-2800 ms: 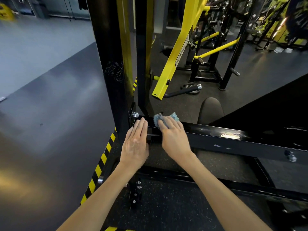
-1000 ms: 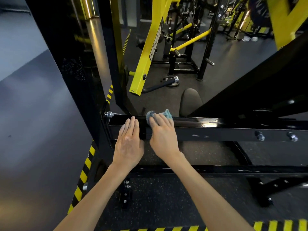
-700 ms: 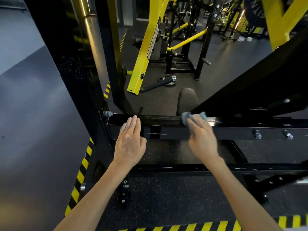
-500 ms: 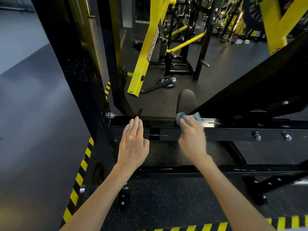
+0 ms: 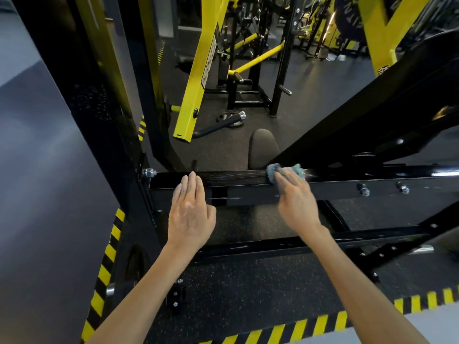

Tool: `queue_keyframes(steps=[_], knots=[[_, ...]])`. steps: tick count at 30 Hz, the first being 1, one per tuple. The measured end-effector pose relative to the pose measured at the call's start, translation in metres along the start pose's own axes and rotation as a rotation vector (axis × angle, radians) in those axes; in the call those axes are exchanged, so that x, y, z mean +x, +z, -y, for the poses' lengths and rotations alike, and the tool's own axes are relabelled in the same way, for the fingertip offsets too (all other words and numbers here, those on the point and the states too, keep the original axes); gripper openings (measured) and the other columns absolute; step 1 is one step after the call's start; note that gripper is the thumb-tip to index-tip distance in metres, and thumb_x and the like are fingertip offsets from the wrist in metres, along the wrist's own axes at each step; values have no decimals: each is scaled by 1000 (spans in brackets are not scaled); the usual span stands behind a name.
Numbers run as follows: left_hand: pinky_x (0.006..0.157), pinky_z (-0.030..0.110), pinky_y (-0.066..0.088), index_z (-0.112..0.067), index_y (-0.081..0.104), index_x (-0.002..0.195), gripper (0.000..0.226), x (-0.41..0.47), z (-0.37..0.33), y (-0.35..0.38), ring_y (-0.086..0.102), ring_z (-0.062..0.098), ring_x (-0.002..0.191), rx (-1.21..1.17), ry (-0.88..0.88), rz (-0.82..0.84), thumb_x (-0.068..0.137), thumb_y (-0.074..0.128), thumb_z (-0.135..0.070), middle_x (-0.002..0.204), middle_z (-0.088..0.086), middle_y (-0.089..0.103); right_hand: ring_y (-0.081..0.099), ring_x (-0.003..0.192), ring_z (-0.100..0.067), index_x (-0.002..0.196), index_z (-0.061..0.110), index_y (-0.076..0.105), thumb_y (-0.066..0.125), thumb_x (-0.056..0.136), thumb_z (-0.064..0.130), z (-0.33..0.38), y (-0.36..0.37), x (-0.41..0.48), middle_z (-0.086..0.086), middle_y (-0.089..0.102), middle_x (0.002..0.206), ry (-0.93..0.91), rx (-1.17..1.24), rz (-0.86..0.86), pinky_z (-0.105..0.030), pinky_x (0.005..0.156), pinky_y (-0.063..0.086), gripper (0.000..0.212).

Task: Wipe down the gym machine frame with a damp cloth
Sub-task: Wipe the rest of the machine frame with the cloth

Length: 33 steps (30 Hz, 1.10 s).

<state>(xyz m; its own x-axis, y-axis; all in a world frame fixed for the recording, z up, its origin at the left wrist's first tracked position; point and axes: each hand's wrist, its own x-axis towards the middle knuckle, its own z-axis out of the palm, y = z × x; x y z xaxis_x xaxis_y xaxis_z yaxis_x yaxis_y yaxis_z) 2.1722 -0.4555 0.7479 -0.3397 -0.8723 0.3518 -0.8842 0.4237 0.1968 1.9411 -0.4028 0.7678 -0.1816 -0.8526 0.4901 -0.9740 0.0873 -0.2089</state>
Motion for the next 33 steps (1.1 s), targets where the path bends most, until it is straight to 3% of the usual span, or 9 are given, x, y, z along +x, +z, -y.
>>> queue_keyframes(steps=[5, 11, 13, 17, 22, 25, 29, 33], knots=[[116, 41, 21, 11, 40, 143, 70, 0, -6, -1, 41, 39, 139, -4, -8, 16, 83, 66, -14, 148, 29, 42, 55, 109, -32, 106, 3, 63, 40, 81, 10, 20, 12, 10, -11, 61, 110, 25, -25, 46, -48, 92, 45, 34], [113, 46, 33, 14, 44, 139, 78, 3, -27, 0, 46, 42, 135, 54, -7, 69, 73, 75, -15, 143, 32, 45, 51, 127, -29, 124, 6, 62, 63, 82, 6, 73, 26, 14, -10, 61, 129, -183, 89, 117, -46, 106, 40, 42], [116, 43, 28, 12, 41, 142, 76, 7, -37, 1, 42, 40, 138, 57, -14, 66, 78, 72, -16, 148, 30, 41, 51, 128, -28, 125, 7, 62, 65, 82, 5, 59, 23, 14, -10, 61, 130, -213, 102, 110, -44, 107, 40, 43], [120, 34, 4, 4, 22, 153, 68, 14, -68, 5, 19, 32, 151, -14, 12, 67, 95, 51, -18, 161, 22, 20, 47, 132, -25, 129, 10, 58, 62, 83, 4, 4, 10, 12, -6, 57, 134, -185, 82, 130, -45, 110, 39, 46], [117, 27, -6, 2, 15, 155, 65, 20, -122, 13, 11, 28, 153, -81, 64, 45, 99, 44, -16, 164, 17, 13, 50, 127, -27, 121, 10, 58, 57, 80, 2, -89, -12, 7, -7, 58, 126, -97, 22, 84, -47, 105, 41, 42], [117, 26, -7, 1, 13, 155, 65, 24, -152, 23, 8, 27, 153, -114, 53, 43, 100, 43, -16, 164, 16, 11, 52, 126, -30, 121, 6, 60, 53, 79, 0, -133, -20, 5, -11, 60, 126, -39, 2, 63, -50, 104, 41, 43], [121, 29, -4, 1, 11, 156, 66, 27, -170, 29, 5, 27, 153, -83, -4, 56, 101, 41, -19, 165, 16, 8, 55, 119, -35, 116, 2, 63, 46, 73, 7, -128, -25, 10, -16, 62, 119, -6, 12, 83, -51, 99, 43, 46], [122, 32, 2, 3, 16, 154, 68, 28, -171, 29, 10, 30, 152, -49, -7, 93, 97, 48, -15, 163, 19, 13, 40, 134, -28, 133, 8, 54, 60, 80, 9, -80, -20, 15, -7, 51, 137, -138, 67, 204, -46, 114, 27, 53]])
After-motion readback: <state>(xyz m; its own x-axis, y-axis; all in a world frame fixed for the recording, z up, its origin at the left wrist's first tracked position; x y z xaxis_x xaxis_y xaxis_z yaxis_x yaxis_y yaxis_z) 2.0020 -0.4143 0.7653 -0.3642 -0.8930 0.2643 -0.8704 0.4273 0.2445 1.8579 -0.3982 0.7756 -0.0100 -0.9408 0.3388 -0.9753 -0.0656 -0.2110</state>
